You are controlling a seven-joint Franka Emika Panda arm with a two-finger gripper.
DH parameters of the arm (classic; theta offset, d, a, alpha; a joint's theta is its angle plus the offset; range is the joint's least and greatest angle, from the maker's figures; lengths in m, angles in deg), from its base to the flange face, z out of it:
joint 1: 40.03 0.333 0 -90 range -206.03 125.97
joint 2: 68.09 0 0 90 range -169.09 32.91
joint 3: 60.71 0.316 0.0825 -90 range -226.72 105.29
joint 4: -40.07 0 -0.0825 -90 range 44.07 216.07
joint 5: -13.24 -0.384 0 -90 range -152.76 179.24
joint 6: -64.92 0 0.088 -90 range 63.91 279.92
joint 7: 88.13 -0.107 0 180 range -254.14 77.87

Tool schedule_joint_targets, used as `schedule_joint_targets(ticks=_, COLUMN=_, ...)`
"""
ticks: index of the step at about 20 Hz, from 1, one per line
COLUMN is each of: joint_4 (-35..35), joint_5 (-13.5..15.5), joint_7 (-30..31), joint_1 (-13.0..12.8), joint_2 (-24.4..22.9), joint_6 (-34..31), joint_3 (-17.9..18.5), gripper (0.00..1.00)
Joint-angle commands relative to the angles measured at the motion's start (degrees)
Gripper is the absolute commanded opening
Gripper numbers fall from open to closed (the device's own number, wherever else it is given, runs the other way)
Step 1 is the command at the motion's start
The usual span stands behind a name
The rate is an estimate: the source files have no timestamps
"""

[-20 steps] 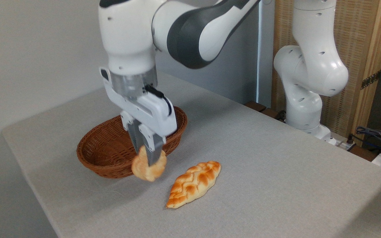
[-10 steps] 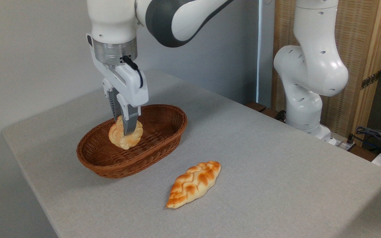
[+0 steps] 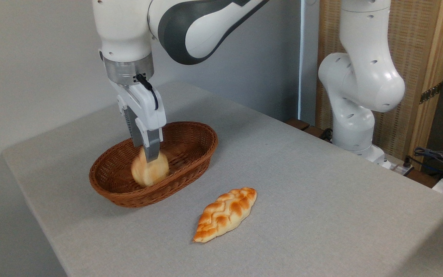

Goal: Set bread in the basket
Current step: 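Open the gripper to release the roll and raise it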

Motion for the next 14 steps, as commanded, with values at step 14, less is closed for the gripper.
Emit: schedule_joint_targets(ticks=14, joint_4=-0.78, joint_5=-3.77, joint_7=-0.14, joint_1=0.66, joint_2=-3.39, joint_6=-0.96, joint_3=7.71, gripper=1.00)
